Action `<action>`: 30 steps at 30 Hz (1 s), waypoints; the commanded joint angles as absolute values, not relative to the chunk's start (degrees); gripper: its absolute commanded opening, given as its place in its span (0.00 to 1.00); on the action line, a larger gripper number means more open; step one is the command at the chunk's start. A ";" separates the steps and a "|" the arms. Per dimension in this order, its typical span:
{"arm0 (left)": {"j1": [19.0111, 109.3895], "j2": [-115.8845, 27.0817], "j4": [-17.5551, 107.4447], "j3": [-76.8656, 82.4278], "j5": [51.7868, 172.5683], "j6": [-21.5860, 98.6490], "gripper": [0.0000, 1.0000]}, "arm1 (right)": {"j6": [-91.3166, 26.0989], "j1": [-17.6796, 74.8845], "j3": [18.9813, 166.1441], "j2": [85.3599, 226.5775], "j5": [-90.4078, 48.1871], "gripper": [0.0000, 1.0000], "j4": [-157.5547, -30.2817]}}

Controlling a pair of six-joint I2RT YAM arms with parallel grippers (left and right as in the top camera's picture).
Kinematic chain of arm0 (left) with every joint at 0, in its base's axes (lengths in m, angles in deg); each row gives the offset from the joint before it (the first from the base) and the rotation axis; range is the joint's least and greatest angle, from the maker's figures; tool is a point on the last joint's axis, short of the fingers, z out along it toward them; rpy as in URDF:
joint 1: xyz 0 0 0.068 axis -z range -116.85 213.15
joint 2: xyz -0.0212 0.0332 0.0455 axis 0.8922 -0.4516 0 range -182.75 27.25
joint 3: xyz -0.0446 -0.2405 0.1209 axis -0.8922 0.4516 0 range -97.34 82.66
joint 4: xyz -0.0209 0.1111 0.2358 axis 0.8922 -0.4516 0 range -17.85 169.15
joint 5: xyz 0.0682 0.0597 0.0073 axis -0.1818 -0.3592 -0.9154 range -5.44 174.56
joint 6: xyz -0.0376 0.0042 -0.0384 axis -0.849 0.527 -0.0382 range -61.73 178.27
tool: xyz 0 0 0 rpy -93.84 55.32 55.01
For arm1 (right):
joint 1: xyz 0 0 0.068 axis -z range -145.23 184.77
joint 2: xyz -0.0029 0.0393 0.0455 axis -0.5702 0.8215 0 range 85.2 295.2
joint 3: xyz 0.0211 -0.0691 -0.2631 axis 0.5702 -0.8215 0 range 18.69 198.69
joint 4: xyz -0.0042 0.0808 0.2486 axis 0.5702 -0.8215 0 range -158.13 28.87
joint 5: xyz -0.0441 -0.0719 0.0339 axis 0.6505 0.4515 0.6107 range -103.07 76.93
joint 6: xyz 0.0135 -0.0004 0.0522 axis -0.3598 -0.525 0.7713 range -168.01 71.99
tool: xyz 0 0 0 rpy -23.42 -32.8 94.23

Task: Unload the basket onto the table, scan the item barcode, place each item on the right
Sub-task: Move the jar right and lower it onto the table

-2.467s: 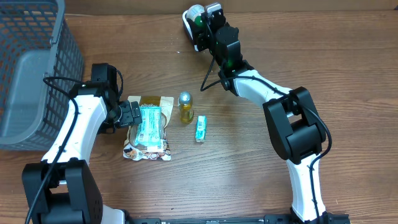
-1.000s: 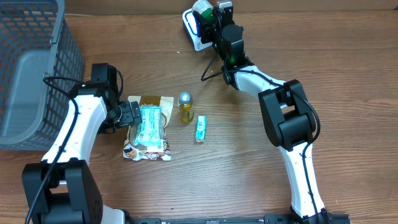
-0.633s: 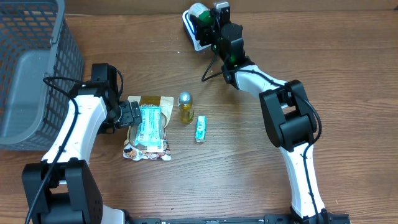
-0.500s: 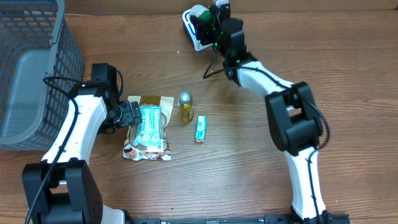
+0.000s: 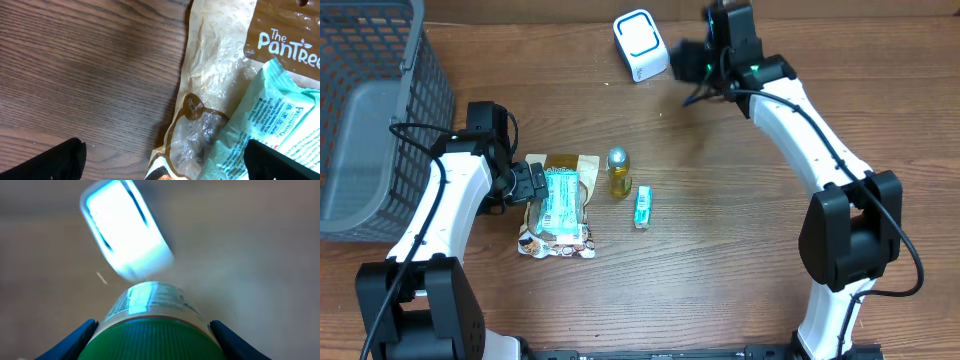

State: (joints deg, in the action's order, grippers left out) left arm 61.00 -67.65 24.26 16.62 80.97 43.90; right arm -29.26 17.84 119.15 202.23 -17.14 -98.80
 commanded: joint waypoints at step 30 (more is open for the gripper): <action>60.87 -67.89 24.15 15.74 81.42 44.55 1.00 | -27.58 32.83 106.78 201.03 -7.96 0.20 -126.76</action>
